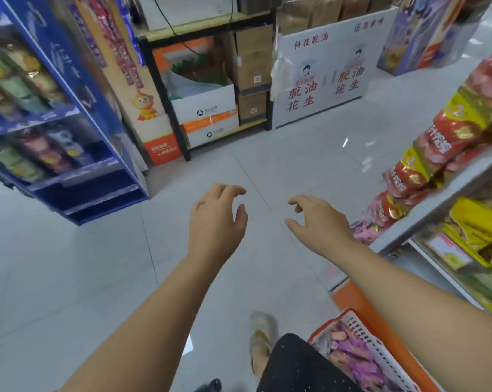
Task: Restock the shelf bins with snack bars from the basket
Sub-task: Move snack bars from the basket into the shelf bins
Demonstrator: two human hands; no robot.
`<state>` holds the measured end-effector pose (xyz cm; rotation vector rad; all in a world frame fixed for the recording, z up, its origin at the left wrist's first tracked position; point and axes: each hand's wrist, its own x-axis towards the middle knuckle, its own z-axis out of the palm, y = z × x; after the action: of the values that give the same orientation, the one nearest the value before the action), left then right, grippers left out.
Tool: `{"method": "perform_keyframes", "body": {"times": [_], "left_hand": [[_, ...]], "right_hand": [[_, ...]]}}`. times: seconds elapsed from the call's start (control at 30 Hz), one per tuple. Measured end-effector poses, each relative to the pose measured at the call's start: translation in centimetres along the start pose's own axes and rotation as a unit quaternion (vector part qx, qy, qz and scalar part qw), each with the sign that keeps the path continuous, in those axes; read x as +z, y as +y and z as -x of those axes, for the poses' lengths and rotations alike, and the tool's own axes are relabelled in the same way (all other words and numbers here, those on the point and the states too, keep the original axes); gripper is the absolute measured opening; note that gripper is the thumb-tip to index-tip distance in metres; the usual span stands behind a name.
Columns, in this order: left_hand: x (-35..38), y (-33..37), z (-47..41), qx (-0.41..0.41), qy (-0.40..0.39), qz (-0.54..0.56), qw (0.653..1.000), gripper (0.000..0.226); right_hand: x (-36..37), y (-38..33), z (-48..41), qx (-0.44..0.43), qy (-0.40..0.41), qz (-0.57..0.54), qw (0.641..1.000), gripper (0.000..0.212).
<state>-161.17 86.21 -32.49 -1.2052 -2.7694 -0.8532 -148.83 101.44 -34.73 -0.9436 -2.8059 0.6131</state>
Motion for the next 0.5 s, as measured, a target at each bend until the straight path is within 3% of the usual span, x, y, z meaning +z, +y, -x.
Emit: {"method": "perform_keyframes", "body": {"times": [0.3, 0.5], "left_hand": [[6.3, -0.2, -13.8, 0.091, -0.140, 0.004, 0.986, 0.024], [11.9, 2.1, -19.7, 0.219, -0.250, 0.002, 0.943, 0.025]], "right_hand": [[0.9, 4.2, -10.0, 0.135, -0.017, -0.034, 0.990, 0.039], [1.9, 7.5, -9.9, 0.289, -0.001, -0.075, 0.954, 0.036]]}}
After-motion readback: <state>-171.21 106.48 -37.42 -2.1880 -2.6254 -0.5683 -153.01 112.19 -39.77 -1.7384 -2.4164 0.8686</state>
